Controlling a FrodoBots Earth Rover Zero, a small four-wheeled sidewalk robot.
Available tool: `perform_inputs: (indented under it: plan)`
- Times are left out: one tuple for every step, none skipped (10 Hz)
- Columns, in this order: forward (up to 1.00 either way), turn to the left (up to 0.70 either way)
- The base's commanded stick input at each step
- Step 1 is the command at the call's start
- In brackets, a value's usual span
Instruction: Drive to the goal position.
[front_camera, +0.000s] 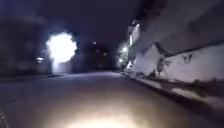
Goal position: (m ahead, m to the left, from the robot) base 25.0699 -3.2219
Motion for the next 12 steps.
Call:
perform_inputs:
  plan:
    - [0.7,0.0]
    - [0.7,0.0]
    - [0.7,0.0]
    - [0.7,0.0]
    - [0.7,0.0]
    - [0.7,0.0]
    - [0.7,0.0]
    - [0.7,0.0]
    - [0.7,0.0]
    - [0.7,0.0]
    - [0.7,0.0]
    - [0.7,0.0]
